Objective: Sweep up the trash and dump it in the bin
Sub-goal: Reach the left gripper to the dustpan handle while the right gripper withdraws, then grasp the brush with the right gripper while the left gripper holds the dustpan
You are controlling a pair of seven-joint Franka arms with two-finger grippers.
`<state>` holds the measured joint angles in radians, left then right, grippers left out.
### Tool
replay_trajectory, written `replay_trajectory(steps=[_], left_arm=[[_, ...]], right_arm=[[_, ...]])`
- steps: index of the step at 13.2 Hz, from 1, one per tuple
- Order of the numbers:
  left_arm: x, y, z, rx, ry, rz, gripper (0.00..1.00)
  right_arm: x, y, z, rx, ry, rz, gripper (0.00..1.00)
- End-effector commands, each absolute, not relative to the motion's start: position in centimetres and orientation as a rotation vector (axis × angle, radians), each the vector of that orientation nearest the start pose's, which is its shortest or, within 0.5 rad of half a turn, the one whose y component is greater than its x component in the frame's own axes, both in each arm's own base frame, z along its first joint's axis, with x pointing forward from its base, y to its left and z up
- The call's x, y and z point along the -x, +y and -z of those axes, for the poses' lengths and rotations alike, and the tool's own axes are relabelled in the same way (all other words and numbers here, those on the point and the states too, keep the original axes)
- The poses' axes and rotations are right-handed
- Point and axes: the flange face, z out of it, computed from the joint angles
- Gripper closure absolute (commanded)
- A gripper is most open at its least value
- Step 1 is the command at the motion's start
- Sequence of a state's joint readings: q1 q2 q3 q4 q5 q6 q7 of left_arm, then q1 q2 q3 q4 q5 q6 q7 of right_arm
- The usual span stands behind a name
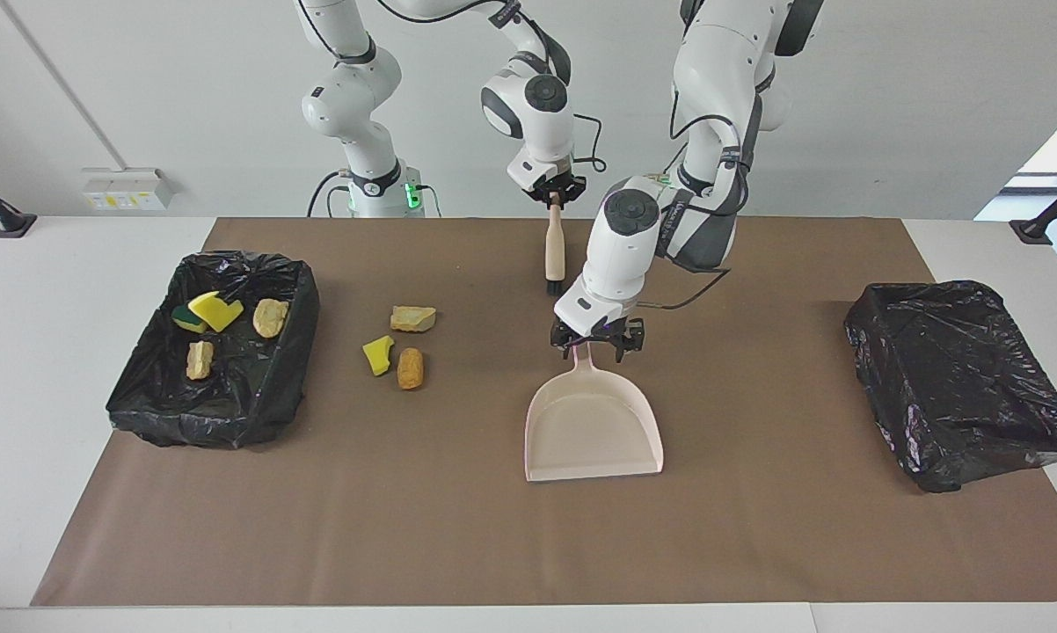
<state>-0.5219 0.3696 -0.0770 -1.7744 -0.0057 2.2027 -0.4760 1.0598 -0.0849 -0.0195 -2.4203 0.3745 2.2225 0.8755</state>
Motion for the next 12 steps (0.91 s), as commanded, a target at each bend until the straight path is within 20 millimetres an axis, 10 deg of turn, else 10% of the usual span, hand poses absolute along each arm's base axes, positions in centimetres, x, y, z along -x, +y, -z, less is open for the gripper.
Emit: replay_trajectory(steps=[1, 6, 12], left_arm=[[-53.8, -36.8, -34.6, 3.181, 0.178, 0.080, 0.04], [-54.0, -37.3, -35.0, 3.171, 0.225, 0.134, 0.39], [-54.2, -36.9, -35.7, 3.134, 0.298, 0.158, 0.92]], right_arm=[[-24.7, 37.2, -39.1, 3.076, 0.101, -0.481, 1.00], [-28.1, 29.2, -43.9, 3.341, -0.174, -0.478, 1.00], [-37.9, 17.4, -42.3, 3.511, -0.636, -0.457, 1.00]])
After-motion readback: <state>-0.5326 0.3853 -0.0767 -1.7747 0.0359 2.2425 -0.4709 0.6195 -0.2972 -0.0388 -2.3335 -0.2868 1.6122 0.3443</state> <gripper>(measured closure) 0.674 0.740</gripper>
